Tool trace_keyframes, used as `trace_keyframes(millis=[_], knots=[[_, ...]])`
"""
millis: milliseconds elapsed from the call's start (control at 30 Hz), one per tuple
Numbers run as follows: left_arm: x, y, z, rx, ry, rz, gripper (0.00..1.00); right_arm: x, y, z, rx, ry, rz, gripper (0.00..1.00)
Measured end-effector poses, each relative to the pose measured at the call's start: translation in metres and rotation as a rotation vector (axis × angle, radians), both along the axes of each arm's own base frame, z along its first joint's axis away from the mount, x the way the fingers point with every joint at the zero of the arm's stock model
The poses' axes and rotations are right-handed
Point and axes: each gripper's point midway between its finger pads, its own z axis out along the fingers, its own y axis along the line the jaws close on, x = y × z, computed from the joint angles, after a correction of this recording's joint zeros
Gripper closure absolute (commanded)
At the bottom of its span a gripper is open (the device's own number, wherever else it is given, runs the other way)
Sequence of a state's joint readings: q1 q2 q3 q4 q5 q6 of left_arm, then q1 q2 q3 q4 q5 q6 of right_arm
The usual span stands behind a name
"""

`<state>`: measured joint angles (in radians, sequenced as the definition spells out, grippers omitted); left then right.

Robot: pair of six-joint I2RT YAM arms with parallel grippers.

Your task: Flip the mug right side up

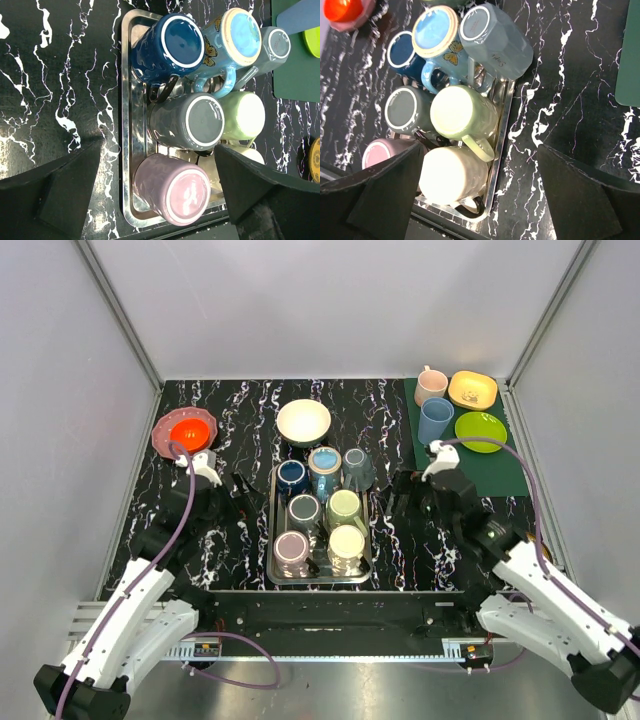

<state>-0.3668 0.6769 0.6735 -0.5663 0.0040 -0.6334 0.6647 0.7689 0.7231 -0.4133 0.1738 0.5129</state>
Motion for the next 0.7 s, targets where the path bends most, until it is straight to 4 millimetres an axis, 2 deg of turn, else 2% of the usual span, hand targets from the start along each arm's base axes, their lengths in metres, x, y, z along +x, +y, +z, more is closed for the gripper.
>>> trace_keyframes(millis=[133, 333, 467, 567, 700], knots=[[-0.002, -0.003, 0.0, 0.001, 0.0, -0.029, 0.01, 0.006, 0.009, -0.004, -0.095, 0.057, 0.059, 0.0], [-0.005, -0.006, 0.001, 0.025, -0.001, -0.082, 0.01, -0.006, 0.009, -0.015, -0.228, 0.127, 0.16, 0.0], [-0.007, -0.009, 0.003, 0.022, -0.009, -0.104, 0.03, -0.025, 0.026, -0.022, -0.289, 0.159, 0.274, 0.01], [-0.008, -0.013, 0.005, 0.003, -0.019, -0.129, 0.03, -0.051, 0.045, -0.041, -0.344, 0.213, 0.391, 0.05], [-0.011, -0.02, 0.009, -0.026, -0.041, -0.165, 0.03, -0.072, 0.061, -0.066, -0.413, 0.276, 0.48, 0.08]])
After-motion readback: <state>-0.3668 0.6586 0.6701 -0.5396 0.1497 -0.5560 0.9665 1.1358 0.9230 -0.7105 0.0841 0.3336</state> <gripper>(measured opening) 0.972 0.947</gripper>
